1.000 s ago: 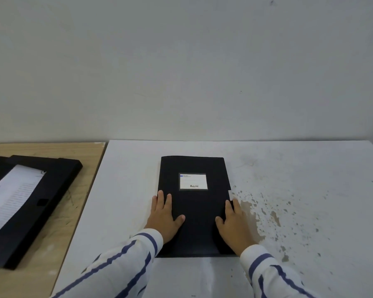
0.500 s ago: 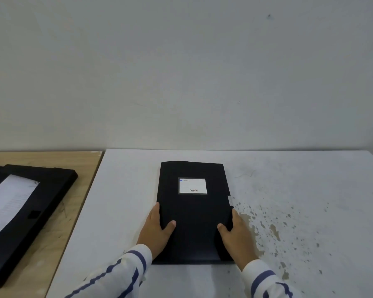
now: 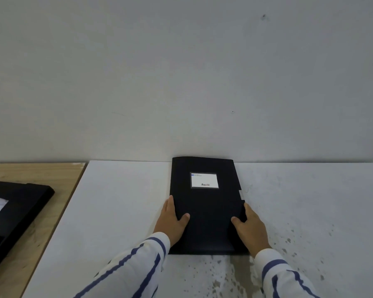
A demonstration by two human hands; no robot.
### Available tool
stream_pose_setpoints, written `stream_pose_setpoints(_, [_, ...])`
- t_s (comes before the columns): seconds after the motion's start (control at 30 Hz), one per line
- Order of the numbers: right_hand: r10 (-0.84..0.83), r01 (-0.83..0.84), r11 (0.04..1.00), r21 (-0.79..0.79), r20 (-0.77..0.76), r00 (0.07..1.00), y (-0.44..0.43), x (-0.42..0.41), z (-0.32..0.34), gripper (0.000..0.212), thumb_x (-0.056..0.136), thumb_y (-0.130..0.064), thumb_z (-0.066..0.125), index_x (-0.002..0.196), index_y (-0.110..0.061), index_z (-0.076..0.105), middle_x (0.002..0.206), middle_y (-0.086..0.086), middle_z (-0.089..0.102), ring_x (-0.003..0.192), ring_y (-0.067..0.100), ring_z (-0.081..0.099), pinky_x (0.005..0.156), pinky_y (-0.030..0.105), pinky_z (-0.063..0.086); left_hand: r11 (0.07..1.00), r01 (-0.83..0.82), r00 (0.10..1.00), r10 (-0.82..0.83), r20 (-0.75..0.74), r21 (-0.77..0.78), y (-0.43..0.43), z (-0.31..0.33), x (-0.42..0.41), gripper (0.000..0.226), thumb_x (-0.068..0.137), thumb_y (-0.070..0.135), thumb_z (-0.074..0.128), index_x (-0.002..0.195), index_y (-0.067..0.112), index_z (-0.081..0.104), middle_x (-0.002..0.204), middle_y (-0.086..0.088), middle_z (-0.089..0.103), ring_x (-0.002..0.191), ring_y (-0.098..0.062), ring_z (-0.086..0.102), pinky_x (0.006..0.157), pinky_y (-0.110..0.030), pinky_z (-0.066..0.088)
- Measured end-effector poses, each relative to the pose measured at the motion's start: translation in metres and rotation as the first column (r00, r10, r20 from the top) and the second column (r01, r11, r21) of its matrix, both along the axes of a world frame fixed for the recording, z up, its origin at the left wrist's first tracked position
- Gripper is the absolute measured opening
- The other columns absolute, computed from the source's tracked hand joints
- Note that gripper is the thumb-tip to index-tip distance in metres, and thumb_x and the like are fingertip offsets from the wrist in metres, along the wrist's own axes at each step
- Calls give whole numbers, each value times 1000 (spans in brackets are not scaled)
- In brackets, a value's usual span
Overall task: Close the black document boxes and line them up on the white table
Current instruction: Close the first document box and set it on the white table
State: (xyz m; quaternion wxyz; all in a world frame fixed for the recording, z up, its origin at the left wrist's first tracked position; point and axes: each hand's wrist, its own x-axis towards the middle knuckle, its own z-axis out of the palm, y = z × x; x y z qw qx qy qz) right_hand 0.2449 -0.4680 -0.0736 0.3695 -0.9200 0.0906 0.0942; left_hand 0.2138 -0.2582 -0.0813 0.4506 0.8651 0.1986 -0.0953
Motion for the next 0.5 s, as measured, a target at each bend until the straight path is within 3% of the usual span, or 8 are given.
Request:
stream_pose_setpoints(0.23, [31, -31, 999, -10, -8, 999, 2, 12, -8, 53, 91, -29, 56, 138, -16, 35, 141, 9, 48, 124, 33, 49, 104, 46, 43, 999, 12, 1000, -11, -20, 49, 0, -2, 10, 81, 91, 40, 53, 151, 18, 4, 159, -2, 19, 144, -25, 26, 114, -38, 29])
stream_pose_setpoints(0.4, [50, -22, 958, -286, 91, 995, 20, 7, 0, 60, 91, -32, 54, 143, -16, 29, 153, 12, 27, 138, 34, 28, 112, 49, 30, 1000, -5, 1000, 6, -21, 21, 10, 2, 0, 80, 90, 46, 53, 151, 22, 8, 159, -3, 19, 144, -27, 27, 115, -45, 32])
stream_pose_setpoints(0.5, [208, -168, 940, -298, 108, 972, 49, -4, 11, 58, 91, -31, 53, 143, -19, 30, 154, 8, 26, 141, 29, 23, 114, 46, 25, 997, -46, 999, 47, -16, 56, 21, 6, -12, 76, 93, 43, 49, 151, 18, 7, 161, -3, 13, 147, -26, 17, 117, -40, 23])
